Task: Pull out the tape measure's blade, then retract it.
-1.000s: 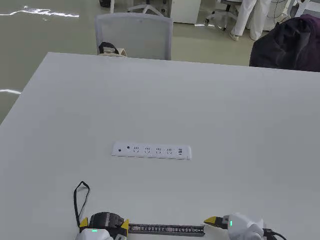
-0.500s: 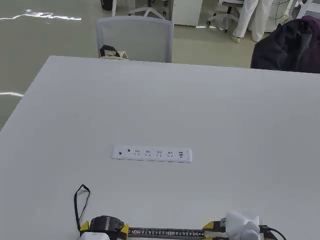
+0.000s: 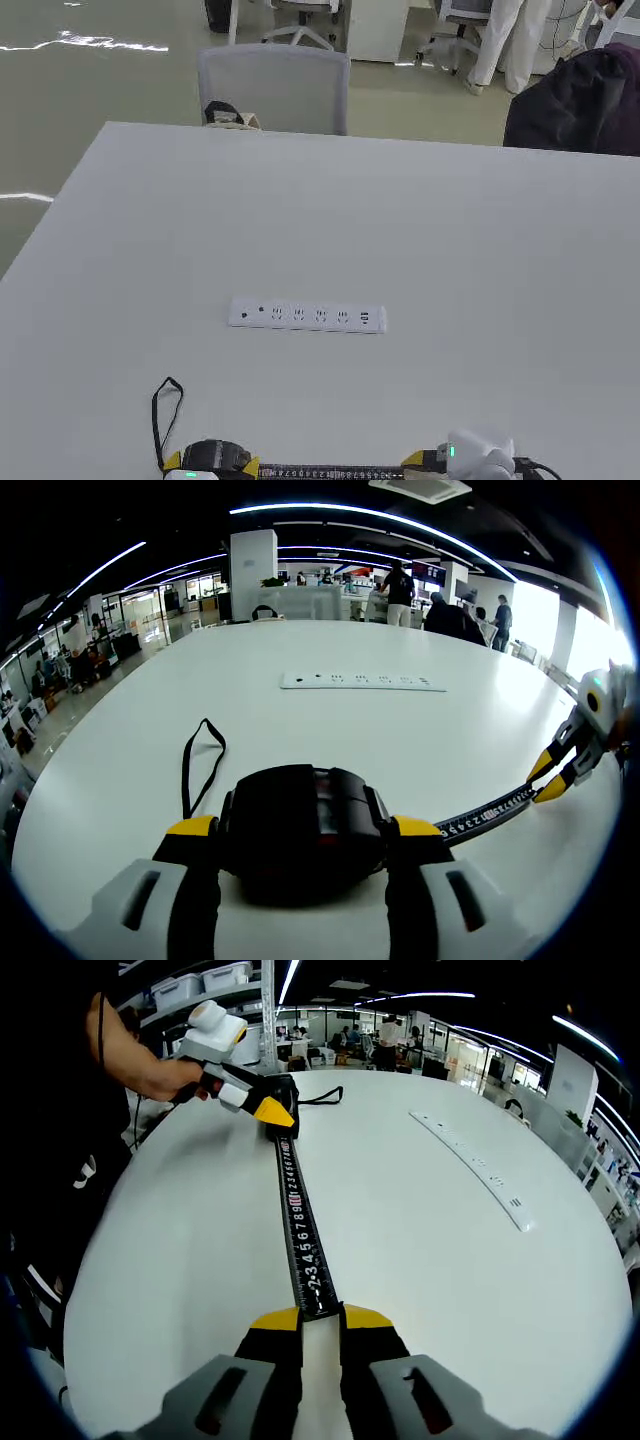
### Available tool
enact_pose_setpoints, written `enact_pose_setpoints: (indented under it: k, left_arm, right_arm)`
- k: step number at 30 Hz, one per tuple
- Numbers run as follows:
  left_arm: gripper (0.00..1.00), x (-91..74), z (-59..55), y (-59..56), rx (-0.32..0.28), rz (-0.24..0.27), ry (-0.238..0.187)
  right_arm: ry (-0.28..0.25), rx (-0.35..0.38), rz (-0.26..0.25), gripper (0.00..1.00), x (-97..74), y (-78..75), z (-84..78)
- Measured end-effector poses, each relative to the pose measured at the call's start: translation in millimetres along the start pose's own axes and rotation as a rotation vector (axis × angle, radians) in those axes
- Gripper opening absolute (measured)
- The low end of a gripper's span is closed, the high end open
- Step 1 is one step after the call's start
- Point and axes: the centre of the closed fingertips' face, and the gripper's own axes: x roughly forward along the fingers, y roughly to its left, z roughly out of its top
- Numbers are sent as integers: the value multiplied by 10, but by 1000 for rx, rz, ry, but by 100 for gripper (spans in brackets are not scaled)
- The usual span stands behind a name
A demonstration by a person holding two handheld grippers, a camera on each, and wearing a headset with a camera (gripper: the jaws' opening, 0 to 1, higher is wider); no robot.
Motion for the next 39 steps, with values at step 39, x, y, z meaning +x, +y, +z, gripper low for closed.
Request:
enact_pose_setpoints:
  k: [39]
  left_arm:
    - [63,44,-60,31,8,-54,-9]
  right_arm:
    - [-38,-24,23,12,272,193,369]
